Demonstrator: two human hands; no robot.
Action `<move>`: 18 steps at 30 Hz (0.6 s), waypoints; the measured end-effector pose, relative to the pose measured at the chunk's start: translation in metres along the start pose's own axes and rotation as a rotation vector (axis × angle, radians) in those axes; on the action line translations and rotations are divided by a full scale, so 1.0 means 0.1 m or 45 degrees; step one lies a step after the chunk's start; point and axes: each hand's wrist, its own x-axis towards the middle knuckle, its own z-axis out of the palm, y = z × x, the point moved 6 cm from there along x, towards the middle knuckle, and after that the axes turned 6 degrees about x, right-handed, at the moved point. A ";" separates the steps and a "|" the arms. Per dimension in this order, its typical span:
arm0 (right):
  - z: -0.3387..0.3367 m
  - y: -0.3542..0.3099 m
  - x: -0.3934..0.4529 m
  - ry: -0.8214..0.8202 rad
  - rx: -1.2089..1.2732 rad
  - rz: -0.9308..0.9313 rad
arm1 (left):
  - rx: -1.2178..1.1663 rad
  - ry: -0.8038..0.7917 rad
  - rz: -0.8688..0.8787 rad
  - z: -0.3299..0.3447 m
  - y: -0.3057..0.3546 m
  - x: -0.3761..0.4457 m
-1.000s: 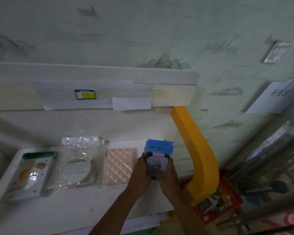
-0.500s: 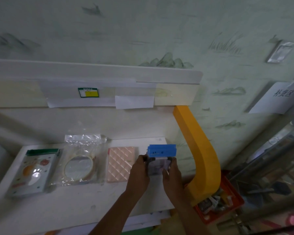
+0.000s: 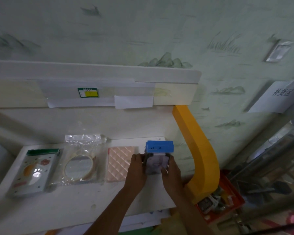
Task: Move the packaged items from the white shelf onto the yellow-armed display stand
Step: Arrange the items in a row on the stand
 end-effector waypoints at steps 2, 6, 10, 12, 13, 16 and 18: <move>0.00 0.01 0.04 0.013 -0.016 -0.005 | 0.094 0.007 0.019 -0.02 -0.01 0.05; 0.04 0.07 0.16 0.116 0.076 0.053 | 0.164 -0.151 -0.154 -0.05 0.05 0.15; 0.01 0.07 0.28 0.024 -0.097 0.123 | 0.267 -0.222 -0.351 -0.03 0.04 0.20; 0.00 0.14 0.31 0.020 -0.167 0.161 | 0.302 -0.276 -0.437 0.00 0.00 0.16; 0.03 0.17 0.32 0.016 -0.199 0.175 | 0.313 -0.287 -0.453 0.01 -0.02 0.14; 0.09 0.26 0.33 0.038 -0.230 0.213 | 0.310 -0.248 -0.478 0.02 0.00 0.12; 0.10 0.28 0.33 0.052 -0.242 0.230 | 0.337 -0.218 -0.473 0.02 0.01 0.14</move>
